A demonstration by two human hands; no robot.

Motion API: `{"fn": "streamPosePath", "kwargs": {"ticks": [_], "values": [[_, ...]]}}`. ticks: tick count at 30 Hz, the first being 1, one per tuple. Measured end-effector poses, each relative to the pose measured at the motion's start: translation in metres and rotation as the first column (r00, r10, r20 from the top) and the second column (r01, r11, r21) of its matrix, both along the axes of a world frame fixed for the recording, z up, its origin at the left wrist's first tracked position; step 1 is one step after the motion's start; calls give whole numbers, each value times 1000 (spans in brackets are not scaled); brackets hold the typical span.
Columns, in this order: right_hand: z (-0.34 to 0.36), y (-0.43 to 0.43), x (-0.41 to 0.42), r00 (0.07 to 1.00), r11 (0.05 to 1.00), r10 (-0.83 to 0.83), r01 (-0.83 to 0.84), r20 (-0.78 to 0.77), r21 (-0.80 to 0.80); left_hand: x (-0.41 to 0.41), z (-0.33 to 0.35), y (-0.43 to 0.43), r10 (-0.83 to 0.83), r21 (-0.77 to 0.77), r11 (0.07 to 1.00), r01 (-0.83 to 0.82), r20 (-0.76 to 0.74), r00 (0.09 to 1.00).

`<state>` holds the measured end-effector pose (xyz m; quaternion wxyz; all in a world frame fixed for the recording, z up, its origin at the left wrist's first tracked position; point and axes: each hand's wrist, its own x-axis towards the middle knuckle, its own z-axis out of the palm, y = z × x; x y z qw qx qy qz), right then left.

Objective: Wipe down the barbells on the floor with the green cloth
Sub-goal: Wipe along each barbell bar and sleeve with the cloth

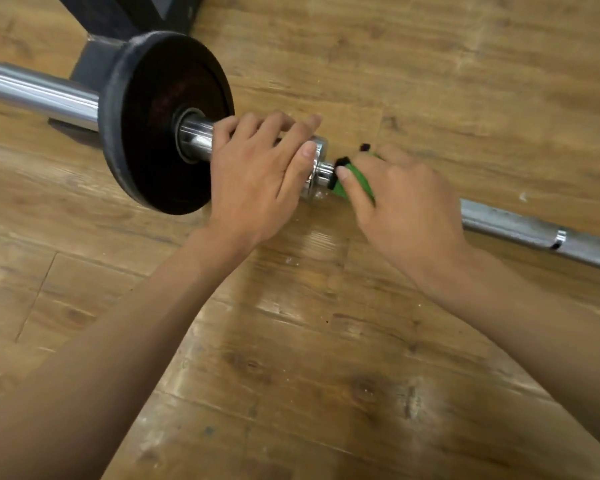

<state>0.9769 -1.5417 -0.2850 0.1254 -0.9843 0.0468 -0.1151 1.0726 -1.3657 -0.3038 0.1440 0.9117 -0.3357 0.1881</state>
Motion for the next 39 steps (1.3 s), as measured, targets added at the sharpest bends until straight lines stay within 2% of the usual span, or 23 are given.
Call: {"fn": "streamPosePath", "kwargs": {"ticks": [5,8,12,16,19,22,24,28,31,34,39], "values": [[-2,-16,-20,991,991,-120,123,55,-60,-4,-3,-13,32,-22,999,-31,23,999],[-8,10,5,996,985,-52,63,71,-164,0,-2,-17,35,-21,999,-35,19,999],[-5,-21,-16,999,987,42,-38,23,-156,11,-1,-10,21,-4,1000,-21,8,1000],[-5,-85,-74,994,971,-110,111,13,-211,11,-4,-16,40,-41,998,-39,18,999],[-11,-63,-54,974,960,-213,224,79,-166,9,-5,-24,48,-53,997,-47,14,999],[-17,0,2,990,974,-92,112,106,-199,10,-2,-24,49,-13,999,-48,10,999],[-18,11,16,995,975,-13,36,103,-220,15,0,-21,43,16,999,-43,-4,999],[-16,-68,-48,993,966,23,7,114,-258,18,-2,-17,45,-4,999,-45,-6,999],[-13,-123,-97,990,954,-110,130,88,-271,16,-7,-25,54,-39,998,-53,26,998],[-17,-94,-75,959,938,-251,275,133,-214,15,-9,-28,66,-31,997,-65,52,996],[-16,2,14,985,978,-96,120,144,-170,18,-2,-18,44,-5,999,-44,12,999]]}}
